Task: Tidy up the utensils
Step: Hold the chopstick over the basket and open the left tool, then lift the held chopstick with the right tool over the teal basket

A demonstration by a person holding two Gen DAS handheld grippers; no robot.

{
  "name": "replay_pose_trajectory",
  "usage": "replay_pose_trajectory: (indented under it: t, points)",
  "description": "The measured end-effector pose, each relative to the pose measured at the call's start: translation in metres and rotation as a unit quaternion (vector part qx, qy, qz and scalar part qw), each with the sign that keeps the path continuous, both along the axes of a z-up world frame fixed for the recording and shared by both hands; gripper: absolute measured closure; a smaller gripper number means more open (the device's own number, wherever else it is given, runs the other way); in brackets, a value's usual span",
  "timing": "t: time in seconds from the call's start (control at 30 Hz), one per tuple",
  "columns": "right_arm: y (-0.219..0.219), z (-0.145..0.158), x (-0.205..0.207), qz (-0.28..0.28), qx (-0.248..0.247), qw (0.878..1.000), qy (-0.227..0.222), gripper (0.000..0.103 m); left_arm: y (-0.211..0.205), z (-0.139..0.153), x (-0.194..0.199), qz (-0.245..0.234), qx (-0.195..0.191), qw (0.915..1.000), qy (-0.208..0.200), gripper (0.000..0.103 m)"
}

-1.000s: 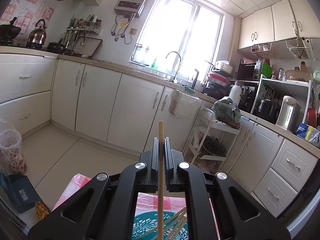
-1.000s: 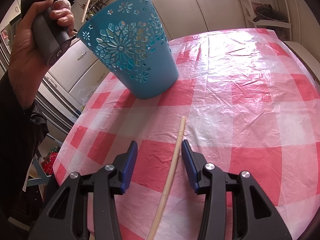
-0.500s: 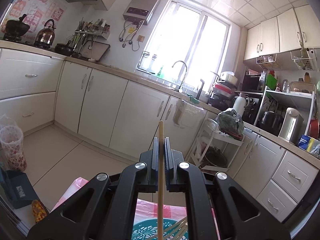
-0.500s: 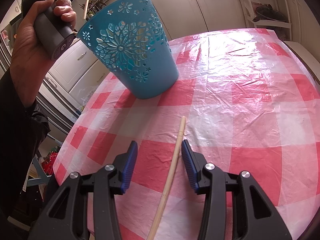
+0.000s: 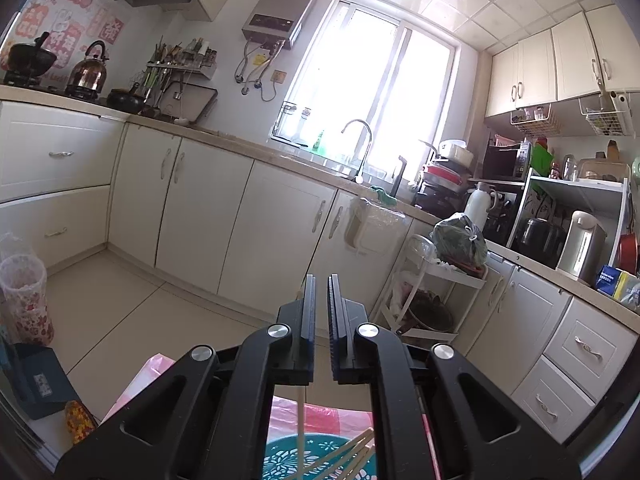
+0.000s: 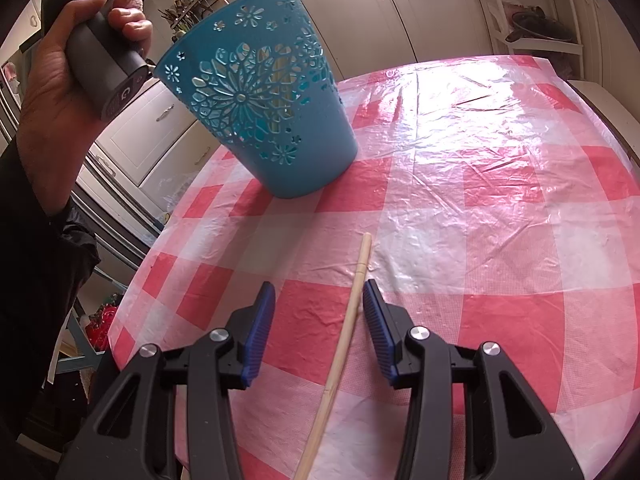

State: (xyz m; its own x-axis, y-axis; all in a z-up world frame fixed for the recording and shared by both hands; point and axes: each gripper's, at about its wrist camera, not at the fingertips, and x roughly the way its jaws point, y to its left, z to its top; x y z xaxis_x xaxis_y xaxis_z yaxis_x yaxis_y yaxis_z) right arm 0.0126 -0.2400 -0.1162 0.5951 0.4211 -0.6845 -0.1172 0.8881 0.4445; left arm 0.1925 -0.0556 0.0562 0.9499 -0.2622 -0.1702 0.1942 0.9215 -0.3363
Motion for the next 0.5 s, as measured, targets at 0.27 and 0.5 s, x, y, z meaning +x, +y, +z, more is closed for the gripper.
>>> replay_pose_trajectory:
  t: [0.27,0.5]
  points:
    - [0.002,0.001,0.000,0.000,0.000,1.000,0.000,0.058,-0.004,-0.006,-0.014,-0.015,0.057,0.9978,0.031,0.098]
    - [0.003,0.002,-0.003,0.000,-0.015,1.000,0.002,0.058,0.035,-0.008,-0.063,0.021,0.066,0.9967,0.044,0.077]
